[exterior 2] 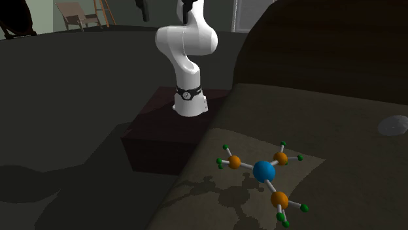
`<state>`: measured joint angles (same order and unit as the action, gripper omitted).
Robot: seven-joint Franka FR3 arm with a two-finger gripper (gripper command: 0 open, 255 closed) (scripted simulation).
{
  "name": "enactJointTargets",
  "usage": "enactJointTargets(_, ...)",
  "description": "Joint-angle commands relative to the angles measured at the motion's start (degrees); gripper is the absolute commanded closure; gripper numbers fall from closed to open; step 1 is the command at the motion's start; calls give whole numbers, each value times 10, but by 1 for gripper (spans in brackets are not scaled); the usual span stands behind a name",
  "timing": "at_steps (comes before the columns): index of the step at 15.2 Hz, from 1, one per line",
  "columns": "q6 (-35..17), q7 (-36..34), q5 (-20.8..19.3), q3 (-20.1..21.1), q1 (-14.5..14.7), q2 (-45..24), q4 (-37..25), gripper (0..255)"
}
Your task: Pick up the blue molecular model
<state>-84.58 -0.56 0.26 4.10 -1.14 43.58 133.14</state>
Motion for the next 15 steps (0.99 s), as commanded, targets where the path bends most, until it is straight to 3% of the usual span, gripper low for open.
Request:
enactJointTargets(1, 0, 0, 0, 0, 0, 0, 0, 0)
enactJointTargets(15, -206, -60, 32, 84, 30, -232, -49, 0)
